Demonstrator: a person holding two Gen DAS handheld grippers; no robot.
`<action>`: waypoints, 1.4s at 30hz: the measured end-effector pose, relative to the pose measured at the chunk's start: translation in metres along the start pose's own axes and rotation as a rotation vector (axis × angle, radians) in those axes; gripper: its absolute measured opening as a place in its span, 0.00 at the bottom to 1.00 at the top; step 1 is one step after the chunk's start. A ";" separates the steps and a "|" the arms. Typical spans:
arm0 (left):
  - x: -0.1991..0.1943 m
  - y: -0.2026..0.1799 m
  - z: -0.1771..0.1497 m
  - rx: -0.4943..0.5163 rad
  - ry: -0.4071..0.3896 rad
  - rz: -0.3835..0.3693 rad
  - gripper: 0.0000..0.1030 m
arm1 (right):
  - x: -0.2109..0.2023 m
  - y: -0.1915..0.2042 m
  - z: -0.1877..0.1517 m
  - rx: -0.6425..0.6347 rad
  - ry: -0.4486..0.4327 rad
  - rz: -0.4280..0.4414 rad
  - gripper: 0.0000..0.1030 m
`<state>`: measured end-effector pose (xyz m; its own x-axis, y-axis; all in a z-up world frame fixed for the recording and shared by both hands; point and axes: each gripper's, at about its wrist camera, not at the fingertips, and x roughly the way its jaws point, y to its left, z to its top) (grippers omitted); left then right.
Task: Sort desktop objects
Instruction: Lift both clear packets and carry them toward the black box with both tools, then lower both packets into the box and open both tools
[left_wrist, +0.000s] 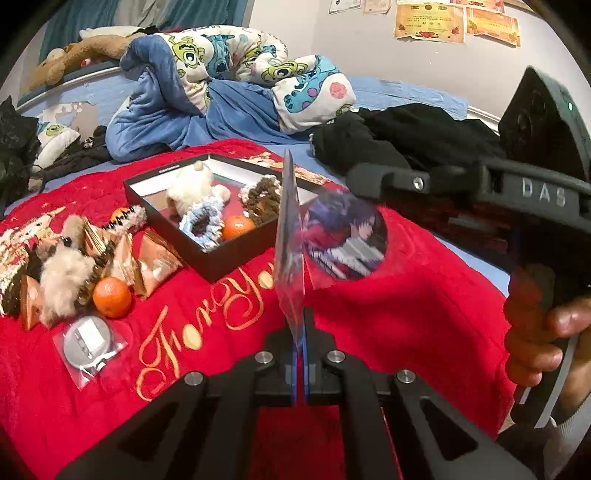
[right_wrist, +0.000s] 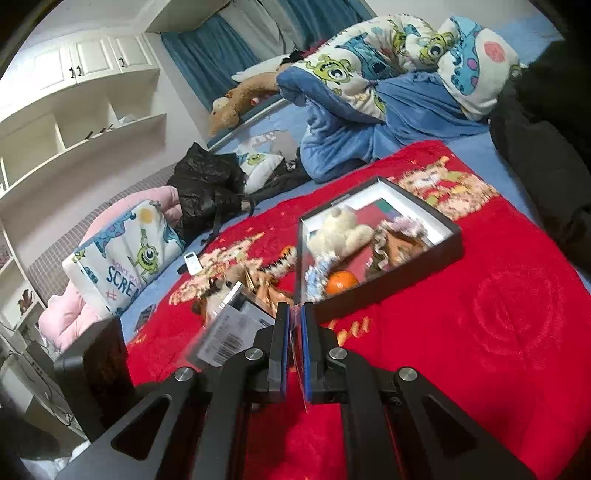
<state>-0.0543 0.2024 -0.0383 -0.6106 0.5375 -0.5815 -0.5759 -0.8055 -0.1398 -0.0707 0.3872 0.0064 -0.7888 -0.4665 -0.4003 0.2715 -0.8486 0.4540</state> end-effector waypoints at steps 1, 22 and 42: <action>0.001 0.003 0.001 -0.006 0.004 -0.002 0.02 | 0.002 0.002 0.004 0.002 -0.014 0.003 0.06; 0.055 0.069 0.085 -0.039 -0.001 0.041 0.02 | 0.086 -0.024 0.068 0.035 -0.092 -0.019 0.06; 0.135 0.070 0.096 0.015 0.009 0.092 0.02 | 0.129 -0.058 0.058 0.104 -0.110 -0.032 0.07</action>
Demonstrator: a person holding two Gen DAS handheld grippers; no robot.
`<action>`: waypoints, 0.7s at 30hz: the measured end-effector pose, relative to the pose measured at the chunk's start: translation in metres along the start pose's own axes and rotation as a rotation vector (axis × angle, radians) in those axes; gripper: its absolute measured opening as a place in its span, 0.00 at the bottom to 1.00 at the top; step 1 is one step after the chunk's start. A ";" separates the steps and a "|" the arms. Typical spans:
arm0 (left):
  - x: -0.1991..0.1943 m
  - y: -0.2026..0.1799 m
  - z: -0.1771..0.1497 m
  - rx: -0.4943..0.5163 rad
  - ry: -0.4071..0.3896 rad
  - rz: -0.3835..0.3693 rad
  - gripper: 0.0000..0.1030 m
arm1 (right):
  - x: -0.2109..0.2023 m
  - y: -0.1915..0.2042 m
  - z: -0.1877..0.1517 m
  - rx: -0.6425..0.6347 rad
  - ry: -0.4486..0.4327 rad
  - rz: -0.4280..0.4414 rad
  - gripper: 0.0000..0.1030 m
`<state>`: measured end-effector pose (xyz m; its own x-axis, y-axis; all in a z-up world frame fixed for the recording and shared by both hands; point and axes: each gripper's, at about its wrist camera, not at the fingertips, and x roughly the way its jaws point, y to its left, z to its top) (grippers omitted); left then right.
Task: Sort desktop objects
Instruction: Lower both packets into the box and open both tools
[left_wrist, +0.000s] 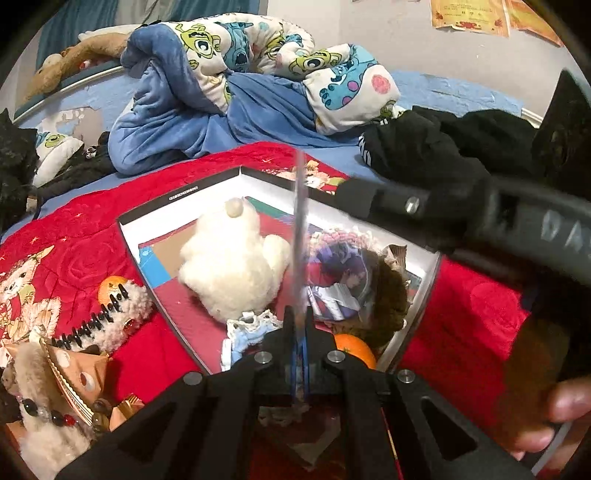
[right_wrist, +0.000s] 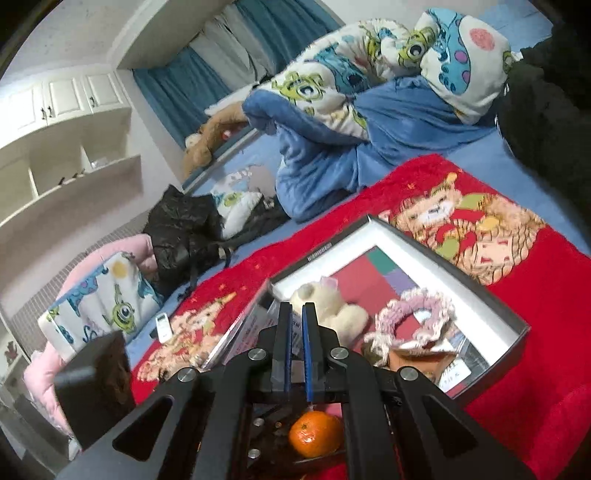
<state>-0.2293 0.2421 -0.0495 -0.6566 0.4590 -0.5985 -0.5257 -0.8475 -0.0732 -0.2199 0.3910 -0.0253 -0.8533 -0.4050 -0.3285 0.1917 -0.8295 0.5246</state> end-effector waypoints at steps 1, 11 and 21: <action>0.001 0.001 0.001 -0.002 -0.003 0.001 0.02 | 0.002 0.000 -0.001 -0.002 0.004 -0.002 0.07; 0.005 0.000 0.000 0.002 -0.004 -0.008 0.02 | -0.003 0.005 0.002 -0.020 -0.018 -0.010 0.08; -0.002 0.005 -0.001 -0.027 -0.047 0.016 0.80 | -0.026 -0.010 0.012 0.055 -0.112 -0.030 0.22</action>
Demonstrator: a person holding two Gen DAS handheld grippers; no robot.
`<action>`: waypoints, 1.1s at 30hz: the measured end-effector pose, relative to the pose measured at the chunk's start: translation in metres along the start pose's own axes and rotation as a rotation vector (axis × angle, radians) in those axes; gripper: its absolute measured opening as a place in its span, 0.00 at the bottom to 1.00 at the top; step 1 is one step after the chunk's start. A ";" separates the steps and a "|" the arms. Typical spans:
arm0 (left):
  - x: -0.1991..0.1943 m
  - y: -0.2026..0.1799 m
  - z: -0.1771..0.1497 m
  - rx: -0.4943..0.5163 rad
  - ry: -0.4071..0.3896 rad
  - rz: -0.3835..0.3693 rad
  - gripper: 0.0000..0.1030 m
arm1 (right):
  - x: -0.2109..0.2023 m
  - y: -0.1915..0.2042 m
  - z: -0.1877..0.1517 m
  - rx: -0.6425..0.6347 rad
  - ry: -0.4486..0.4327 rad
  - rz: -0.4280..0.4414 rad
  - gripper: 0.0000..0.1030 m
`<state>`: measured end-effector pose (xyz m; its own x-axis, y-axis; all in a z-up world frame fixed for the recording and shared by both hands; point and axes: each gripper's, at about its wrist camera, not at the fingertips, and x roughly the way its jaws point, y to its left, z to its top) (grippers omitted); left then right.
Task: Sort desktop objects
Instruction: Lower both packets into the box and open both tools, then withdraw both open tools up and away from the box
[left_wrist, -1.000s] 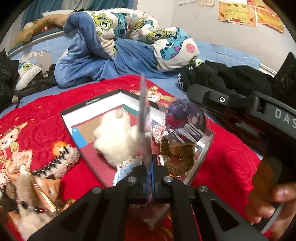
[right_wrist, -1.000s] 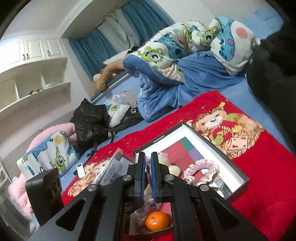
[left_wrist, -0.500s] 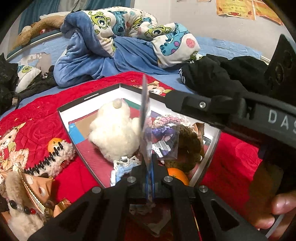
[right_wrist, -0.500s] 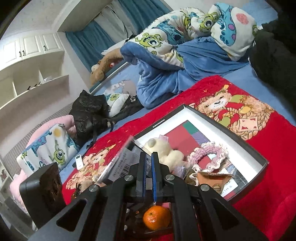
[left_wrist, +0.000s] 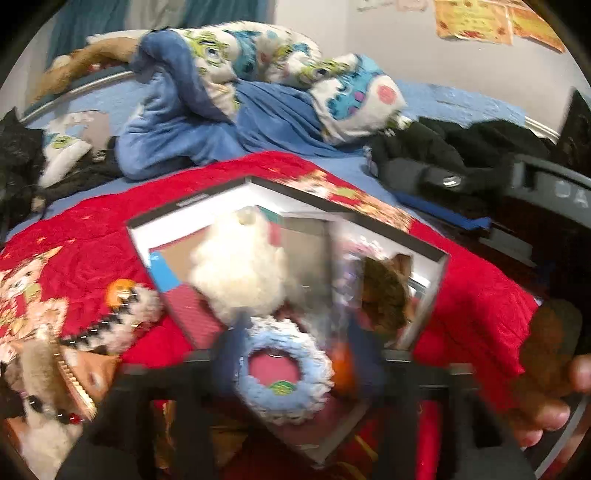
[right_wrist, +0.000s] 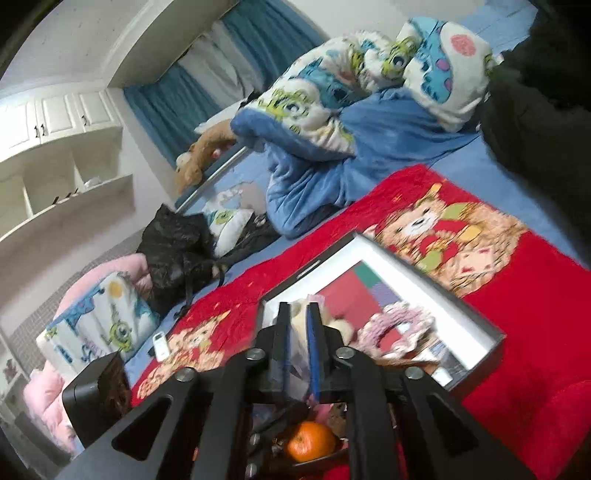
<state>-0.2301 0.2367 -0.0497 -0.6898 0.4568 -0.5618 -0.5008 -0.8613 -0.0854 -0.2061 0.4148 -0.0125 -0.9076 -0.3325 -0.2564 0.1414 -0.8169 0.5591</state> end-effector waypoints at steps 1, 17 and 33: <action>-0.002 0.003 0.000 -0.016 -0.009 -0.029 0.84 | -0.004 -0.001 0.002 0.006 -0.013 -0.005 0.30; -0.067 -0.018 0.005 0.030 -0.041 0.157 0.97 | -0.069 0.007 0.024 -0.030 -0.188 -0.174 1.00; -0.230 0.023 -0.042 -0.069 -0.102 0.376 1.00 | -0.101 0.097 -0.061 -0.235 -0.041 -0.222 1.00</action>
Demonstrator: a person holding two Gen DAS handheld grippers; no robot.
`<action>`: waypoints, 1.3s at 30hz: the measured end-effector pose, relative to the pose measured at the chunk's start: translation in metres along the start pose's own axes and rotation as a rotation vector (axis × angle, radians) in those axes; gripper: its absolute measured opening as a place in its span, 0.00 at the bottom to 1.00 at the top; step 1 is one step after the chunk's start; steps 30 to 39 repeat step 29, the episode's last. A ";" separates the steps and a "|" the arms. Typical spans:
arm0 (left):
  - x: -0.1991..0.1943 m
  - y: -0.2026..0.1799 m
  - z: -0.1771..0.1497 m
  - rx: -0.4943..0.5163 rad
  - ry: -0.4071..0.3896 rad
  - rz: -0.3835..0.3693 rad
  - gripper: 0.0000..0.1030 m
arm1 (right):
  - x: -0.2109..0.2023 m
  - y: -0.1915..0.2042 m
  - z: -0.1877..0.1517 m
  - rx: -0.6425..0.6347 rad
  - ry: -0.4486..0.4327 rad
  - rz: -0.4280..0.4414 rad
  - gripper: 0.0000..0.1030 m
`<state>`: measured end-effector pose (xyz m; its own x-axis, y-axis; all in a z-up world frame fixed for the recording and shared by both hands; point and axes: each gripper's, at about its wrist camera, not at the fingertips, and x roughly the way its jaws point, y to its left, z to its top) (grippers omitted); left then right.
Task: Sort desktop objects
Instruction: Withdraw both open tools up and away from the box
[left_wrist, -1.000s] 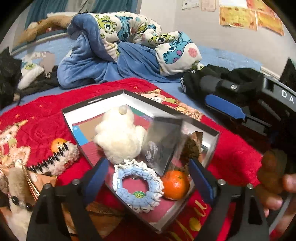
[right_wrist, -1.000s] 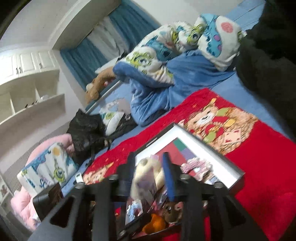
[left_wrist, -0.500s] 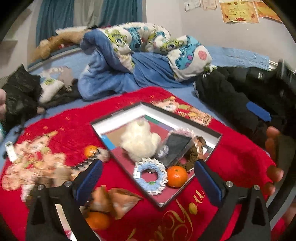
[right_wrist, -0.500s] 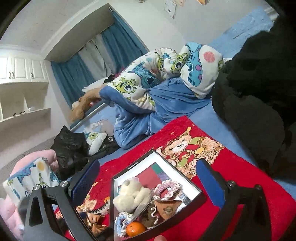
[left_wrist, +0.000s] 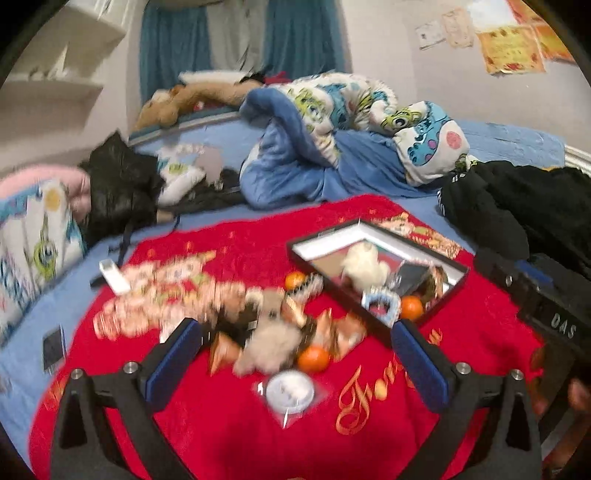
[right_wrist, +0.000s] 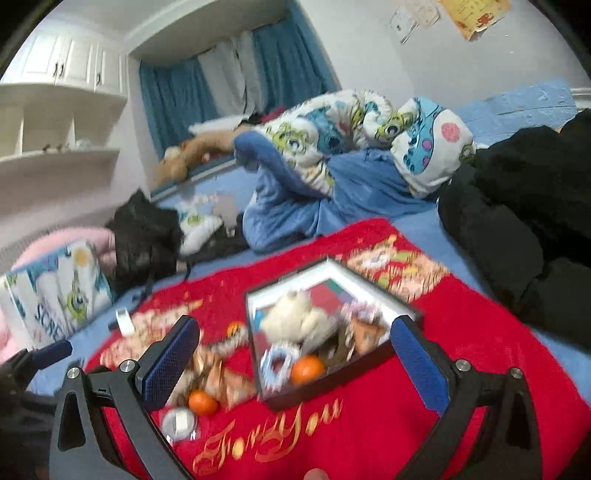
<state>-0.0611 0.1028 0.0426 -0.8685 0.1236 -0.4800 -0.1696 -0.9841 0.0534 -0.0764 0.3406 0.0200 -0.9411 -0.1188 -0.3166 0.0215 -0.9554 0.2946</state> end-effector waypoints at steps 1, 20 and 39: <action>0.003 0.004 -0.005 -0.015 0.015 -0.002 1.00 | 0.000 0.002 -0.008 0.011 0.021 0.012 1.00; 0.065 0.042 -0.067 -0.119 0.126 -0.019 1.00 | 0.038 0.052 -0.072 -0.080 0.203 0.041 1.00; 0.076 0.036 -0.078 -0.065 0.123 -0.039 1.00 | 0.048 0.048 -0.080 -0.100 0.245 -0.014 1.00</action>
